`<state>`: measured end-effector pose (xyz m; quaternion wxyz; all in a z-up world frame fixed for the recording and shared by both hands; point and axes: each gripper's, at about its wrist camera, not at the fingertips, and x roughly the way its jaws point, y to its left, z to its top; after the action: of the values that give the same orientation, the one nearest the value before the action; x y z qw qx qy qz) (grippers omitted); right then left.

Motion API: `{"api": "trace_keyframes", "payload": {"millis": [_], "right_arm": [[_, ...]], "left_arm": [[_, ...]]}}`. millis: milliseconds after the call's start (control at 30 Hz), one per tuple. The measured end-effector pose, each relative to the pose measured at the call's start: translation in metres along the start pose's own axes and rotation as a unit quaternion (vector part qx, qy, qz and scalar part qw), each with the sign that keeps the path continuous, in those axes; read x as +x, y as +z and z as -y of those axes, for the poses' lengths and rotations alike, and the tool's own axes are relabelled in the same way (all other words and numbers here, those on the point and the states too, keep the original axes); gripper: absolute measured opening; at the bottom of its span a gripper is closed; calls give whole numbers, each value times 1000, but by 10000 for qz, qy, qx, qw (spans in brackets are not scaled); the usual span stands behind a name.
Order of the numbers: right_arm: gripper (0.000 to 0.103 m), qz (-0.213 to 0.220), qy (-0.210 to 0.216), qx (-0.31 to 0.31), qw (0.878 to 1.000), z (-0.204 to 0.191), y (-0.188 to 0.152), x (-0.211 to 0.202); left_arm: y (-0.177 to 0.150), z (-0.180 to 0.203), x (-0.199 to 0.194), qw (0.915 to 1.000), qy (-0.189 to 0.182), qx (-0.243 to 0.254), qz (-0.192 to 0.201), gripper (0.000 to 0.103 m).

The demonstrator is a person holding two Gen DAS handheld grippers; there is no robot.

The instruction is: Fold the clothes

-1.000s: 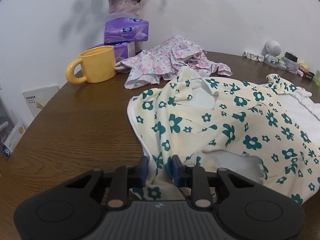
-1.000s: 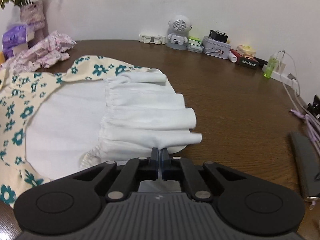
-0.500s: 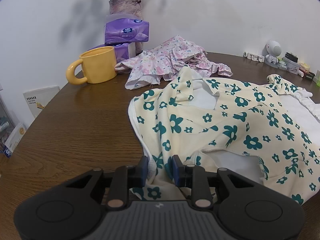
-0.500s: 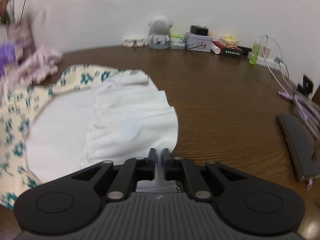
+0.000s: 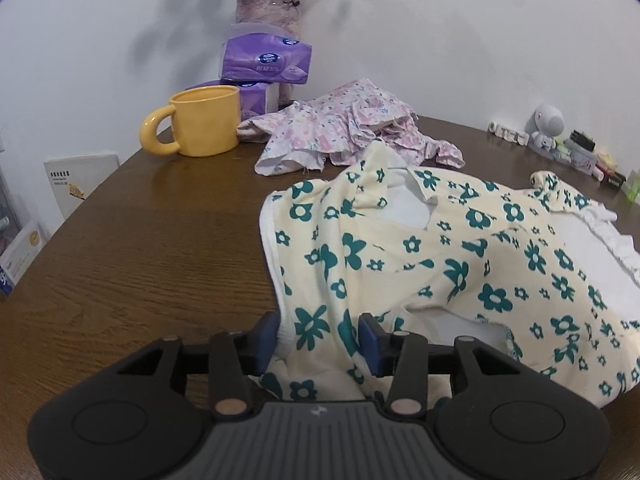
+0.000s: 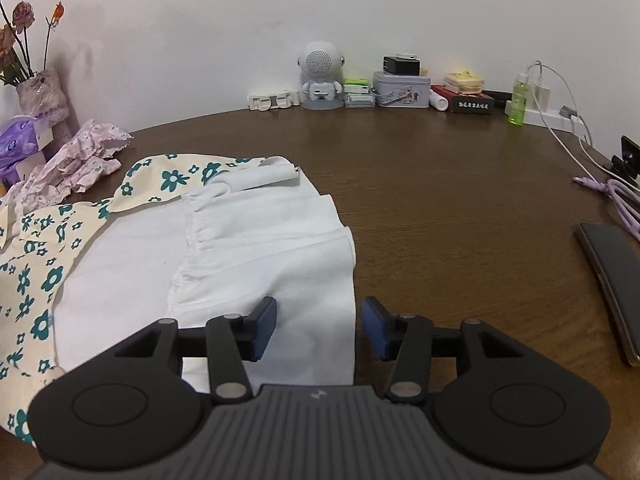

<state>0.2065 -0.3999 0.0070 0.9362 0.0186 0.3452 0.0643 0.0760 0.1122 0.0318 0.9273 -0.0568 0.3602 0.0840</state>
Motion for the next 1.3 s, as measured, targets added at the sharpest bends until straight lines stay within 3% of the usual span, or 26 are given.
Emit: {"api": "trace_keyframes", "payload": {"millis": [67,133,200,300,500,667,1033,1167,1300], "right_arm": [[47,-34,12,-2,10000,0,2,4],[34,-147,41,63,9999,0,1,7],[13,-160,54,67,9998,0,-1,6],[2,-211,39,38,9998,0,-4,2],[1,-238,-443,-402,9979,-12,-8,-3],[1,-255,-584,-506,9967,-14,-8,-3],[1,-212,-885,-836,9923,-25,-15,-5],[2,-194,-872,-848,9924,-26,-16,-6],[6,-98,-634,-407,9971,-16,-15,-16]], "left_arm": [[-1,1,0,10000,26,14,14,41],[-2,1,1,10000,66,48,1,37],[-3,2,2,9999,90,86,-23,36],[-4,4,2,9998,113,172,-28,32],[-4,7,2,9996,112,273,-30,28],[-6,7,2,9994,131,305,6,27],[-8,18,1,9969,300,721,99,15],[-9,15,0,9976,239,639,96,17],[-9,4,-9,9994,85,223,247,31]]}}
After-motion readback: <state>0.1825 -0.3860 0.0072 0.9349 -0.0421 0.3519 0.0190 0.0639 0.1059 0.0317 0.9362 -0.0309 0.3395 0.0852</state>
